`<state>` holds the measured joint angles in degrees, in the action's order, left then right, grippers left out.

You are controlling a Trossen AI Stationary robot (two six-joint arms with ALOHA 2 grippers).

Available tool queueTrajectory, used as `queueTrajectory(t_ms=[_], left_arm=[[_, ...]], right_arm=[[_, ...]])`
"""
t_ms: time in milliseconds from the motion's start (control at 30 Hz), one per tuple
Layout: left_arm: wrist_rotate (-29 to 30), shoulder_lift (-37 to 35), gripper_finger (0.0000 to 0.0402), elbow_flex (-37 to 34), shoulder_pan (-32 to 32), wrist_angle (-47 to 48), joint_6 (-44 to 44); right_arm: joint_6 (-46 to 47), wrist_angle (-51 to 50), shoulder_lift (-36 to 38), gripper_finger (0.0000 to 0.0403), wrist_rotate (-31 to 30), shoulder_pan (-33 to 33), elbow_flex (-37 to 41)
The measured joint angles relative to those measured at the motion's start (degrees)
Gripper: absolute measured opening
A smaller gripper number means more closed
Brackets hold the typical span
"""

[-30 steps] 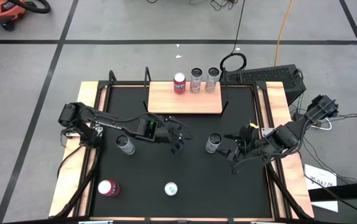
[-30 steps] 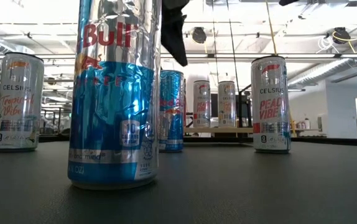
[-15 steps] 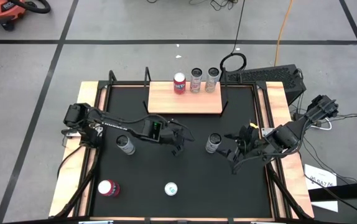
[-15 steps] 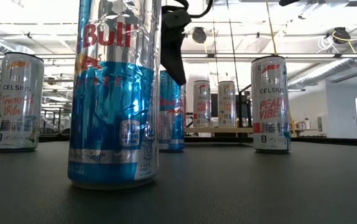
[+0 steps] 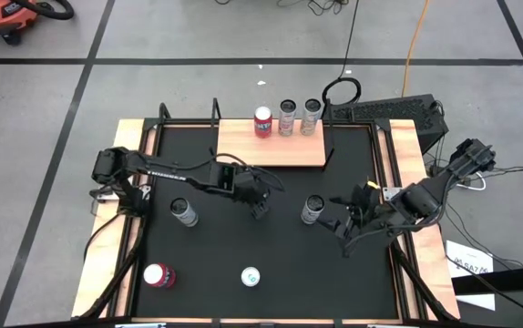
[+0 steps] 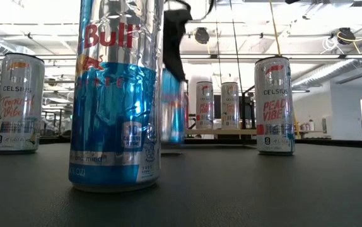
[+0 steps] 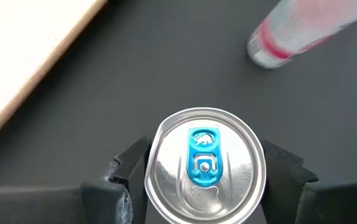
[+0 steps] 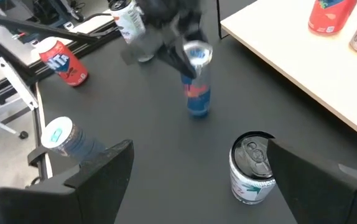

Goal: Place canned beverage on shelf
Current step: Put the blue soda can on the shelf

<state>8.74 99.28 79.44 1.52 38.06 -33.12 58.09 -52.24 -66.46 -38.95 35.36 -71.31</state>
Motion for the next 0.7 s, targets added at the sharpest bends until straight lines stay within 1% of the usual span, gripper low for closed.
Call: queueTrajectory(t_ms=[67,200,367,533,600,700], left_arm=[[0.0,-1.01,0.0209,2.43,-0.5,2.16,2.73],[0.23,-1.61,0.0209,7.08,-2.54,9.93,10.69],[0.21,-1.86,0.0209,12.26,-8.11,14.86,22.17],[0.35,-1.63,0.0209,12.83,-17.07,14.5,29.97],[-0.1,-1.63,0.0209,12.89,-21.02,12.55,33.71],[-4.39,-1.63,0.0209,12.92,-26.89,8.97,38.58]], right_arm=[[-0.27,-0.24,0.21,0.0354,-0.03,0.19,0.0],[-0.71,-1.07,0.54,0.0354,-0.31,-0.1,-0.04],[0.17,-3.9,1.01,0.0354,-2.01,-1.74,-0.04],[2.56,-5.33,2.71,0.0354,-3.27,-4.36,-0.04],[2.76,-5.43,3.59,0.0354,-3.32,-5.43,-0.04],[2.77,-5.43,4.93,0.0354,-3.4,-7.02,-0.04]])
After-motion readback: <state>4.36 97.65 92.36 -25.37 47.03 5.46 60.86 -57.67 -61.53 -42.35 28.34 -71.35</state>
